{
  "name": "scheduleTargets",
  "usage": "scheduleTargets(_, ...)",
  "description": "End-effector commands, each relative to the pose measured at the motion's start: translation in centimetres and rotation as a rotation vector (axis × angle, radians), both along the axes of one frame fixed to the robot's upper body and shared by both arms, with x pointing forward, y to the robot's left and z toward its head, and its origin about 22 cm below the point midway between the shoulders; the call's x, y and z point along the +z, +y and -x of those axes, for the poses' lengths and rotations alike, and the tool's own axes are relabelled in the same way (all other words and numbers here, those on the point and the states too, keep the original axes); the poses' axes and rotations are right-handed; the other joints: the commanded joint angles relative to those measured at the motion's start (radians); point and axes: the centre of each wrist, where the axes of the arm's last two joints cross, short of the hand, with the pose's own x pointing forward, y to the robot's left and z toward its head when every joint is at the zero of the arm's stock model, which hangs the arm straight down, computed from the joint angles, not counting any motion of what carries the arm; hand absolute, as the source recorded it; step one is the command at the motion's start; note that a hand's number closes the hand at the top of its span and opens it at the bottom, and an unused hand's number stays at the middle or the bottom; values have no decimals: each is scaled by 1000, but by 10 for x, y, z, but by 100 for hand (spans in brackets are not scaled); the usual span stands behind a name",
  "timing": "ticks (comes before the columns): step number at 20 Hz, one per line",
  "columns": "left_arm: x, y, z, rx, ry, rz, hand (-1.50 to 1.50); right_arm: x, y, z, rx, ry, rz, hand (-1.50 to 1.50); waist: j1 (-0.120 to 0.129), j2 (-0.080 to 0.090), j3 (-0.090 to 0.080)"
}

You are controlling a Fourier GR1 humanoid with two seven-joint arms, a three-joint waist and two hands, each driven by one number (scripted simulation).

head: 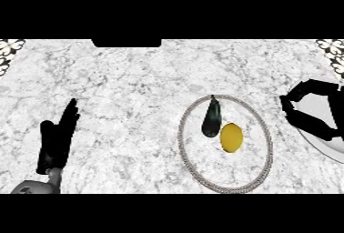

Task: Pick the lemon from the placemat and place it in the plate

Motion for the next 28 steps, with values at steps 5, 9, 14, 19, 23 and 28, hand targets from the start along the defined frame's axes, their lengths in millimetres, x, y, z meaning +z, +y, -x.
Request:
scheduleTargets(5,-12,-16,8,-12,53,81,0,-87,60,38,-222,-47,-539,-150,-11,3,29)
scheduleTargets(9,-4,-33,-13,-23,26,79,0,-124,73,75,39,-103,-513,-150,-2,4,19)
scheduleTargets(14,-7,-33,-1,-46,48,93,0,-106,32,67,74,54,-97,-150,11,2,16)
scheduleTargets(19,-20,-31,10,-57,64,75,0,-68,33,47,-14,106,173,-150,24,1,14)
scheduleTargets(23,-8,-22,-2,-40,47,66,0,-42,48,54,18,232,305,-150,16,0,15)
scheduleTargets(28,-18,-42,0,-46,37,73,0,-43,64,29,89,461,390,-150,28,4,16)
